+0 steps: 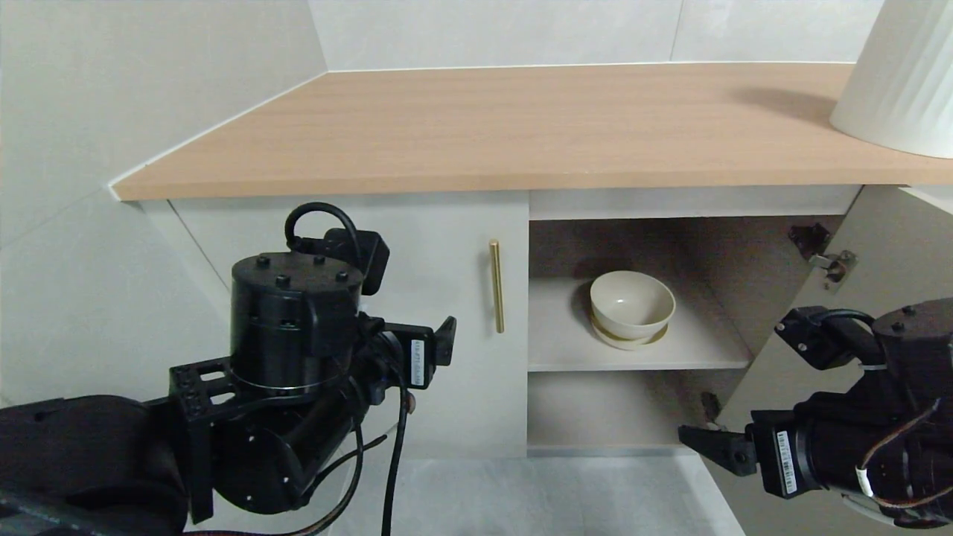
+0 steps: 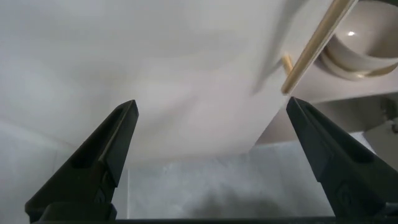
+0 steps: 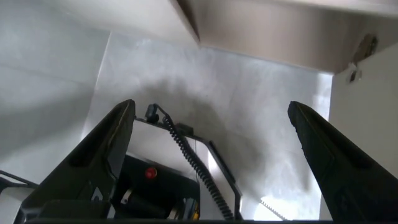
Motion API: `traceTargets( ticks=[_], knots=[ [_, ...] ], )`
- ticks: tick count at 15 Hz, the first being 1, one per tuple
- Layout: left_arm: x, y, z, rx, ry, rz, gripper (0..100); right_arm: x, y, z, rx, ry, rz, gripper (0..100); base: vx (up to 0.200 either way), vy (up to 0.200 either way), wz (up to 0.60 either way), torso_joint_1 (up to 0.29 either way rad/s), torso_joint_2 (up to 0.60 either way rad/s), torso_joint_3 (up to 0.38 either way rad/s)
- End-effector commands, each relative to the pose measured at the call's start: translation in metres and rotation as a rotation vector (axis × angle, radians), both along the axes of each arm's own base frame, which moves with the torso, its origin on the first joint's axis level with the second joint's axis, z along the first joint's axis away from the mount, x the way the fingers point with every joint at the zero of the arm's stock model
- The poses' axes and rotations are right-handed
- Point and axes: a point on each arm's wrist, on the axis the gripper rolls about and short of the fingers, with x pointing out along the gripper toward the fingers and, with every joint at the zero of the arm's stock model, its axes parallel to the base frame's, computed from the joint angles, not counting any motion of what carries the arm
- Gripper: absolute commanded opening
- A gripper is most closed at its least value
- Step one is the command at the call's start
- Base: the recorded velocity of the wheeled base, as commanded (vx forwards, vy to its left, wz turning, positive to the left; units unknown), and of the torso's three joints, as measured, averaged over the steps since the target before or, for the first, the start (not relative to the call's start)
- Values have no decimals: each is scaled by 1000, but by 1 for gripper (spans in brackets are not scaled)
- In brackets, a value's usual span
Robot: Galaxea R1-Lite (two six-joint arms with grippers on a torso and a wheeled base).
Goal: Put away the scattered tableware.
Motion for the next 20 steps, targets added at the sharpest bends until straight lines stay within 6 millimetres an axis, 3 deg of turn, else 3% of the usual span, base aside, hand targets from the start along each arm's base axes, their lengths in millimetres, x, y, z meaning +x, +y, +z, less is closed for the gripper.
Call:
traceTargets(
  ticks=[1, 18, 20],
  knots=[
    [0, -2, -1, 4, 2, -2, 100, 0, 1, -1, -4, 2, 4, 100, -200, 0, 0, -2, -2, 2],
    [-2, -3, -2, 9, 2, 0, 100, 0, 0, -4, -11, 10, 5, 100, -200, 0, 0, 1, 2, 3],
    [-2, -3, -2, 12, 3, 0, 100, 1, 1, -5, -13, 14, 2, 100, 0, 0, 0, 0, 0, 0]
  ],
)
